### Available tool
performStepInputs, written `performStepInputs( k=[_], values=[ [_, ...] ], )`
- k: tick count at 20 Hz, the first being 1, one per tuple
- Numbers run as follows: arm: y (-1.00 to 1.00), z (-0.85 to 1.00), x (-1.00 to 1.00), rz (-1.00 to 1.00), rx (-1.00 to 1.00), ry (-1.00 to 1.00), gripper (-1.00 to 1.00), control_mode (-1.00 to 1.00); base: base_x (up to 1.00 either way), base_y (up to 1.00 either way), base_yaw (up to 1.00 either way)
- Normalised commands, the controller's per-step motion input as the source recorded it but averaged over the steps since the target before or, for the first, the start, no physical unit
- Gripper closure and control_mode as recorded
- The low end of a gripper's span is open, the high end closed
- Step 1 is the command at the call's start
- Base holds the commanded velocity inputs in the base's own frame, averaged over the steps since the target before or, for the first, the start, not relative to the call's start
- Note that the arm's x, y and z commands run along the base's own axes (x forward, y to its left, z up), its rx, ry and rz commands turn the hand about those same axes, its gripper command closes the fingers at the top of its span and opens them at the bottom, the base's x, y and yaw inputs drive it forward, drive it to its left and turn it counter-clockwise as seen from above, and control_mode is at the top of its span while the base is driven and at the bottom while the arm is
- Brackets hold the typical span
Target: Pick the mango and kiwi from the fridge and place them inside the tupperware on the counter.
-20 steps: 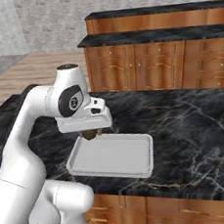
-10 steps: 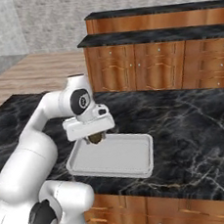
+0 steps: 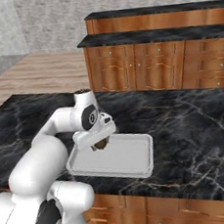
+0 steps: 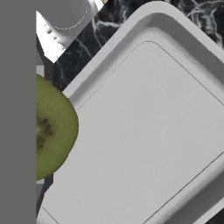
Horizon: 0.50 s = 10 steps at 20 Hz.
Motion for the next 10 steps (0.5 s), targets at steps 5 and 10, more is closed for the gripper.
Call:
performStepInputs(
  k=[5, 10],
  values=[
    [-0.04, -0.58, 0.36, 0.24, 0.08, 0.00, 1.00, -1.00, 0.00, 0.00, 0.00],
    [-0.02, -0.54, 0.30, 0.24, 0.03, 0.00, 1.00, -1.00, 0.00, 0.00, 0.00]
  ],
)
